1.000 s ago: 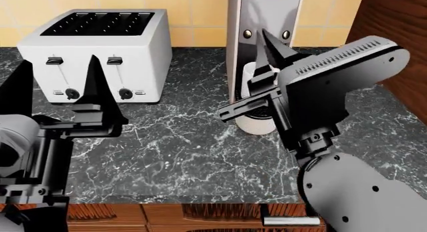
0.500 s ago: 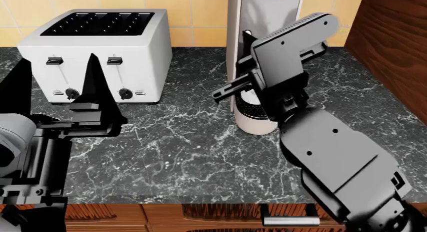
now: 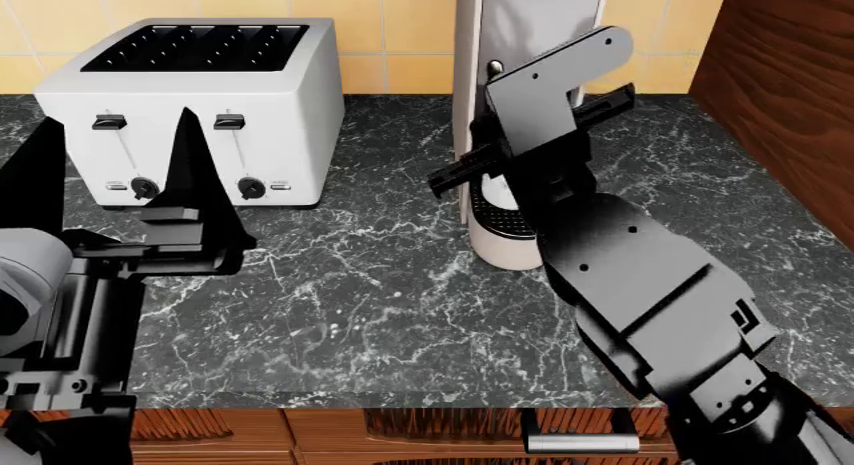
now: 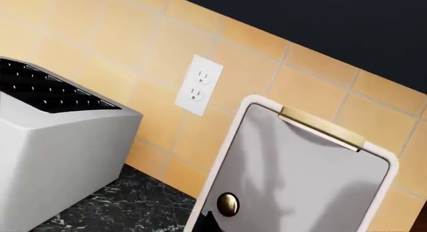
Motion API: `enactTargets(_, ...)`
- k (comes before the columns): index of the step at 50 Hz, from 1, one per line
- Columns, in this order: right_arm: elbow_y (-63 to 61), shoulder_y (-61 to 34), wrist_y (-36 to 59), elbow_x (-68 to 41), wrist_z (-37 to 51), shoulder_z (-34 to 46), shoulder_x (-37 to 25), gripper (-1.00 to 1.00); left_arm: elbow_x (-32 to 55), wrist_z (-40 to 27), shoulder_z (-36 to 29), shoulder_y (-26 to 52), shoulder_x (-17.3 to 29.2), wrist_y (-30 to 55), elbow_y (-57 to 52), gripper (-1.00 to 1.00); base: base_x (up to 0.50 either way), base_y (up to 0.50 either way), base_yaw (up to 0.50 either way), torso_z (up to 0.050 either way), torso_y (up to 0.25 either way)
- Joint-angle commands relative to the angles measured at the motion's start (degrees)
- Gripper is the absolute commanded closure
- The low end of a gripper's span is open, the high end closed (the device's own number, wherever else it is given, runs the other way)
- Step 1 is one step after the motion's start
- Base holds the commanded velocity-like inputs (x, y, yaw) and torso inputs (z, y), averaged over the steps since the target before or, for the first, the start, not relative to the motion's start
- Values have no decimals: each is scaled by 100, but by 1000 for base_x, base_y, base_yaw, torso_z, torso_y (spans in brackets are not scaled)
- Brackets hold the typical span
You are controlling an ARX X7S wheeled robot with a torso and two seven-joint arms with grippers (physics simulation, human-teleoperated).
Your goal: Pick the mug from the cabinet, place it under the coffee machine dispenser, and press the start button.
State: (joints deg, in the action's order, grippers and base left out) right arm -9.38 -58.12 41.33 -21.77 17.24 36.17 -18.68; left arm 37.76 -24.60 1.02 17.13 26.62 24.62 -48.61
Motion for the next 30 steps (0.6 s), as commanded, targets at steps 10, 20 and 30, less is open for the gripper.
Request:
enactTargets(10, 745, -257, -222, 205, -71, 129, 111, 100, 60, -19, 17, 35, 43, -30, 43, -100, 0, 0, 0, 0, 0)
enactTargets(20, 1009, -371, -350, 234, -160, 163, 161, 100, 43, -17, -12, 8, 50, -65, 51, -100, 0, 0, 0, 0, 0)
enactTargets(30, 1074, -441, -392, 232, -182, 155, 170, 100, 50, -28, -33, -7, 59, -82, 47, -100, 0, 0, 0, 0, 0)
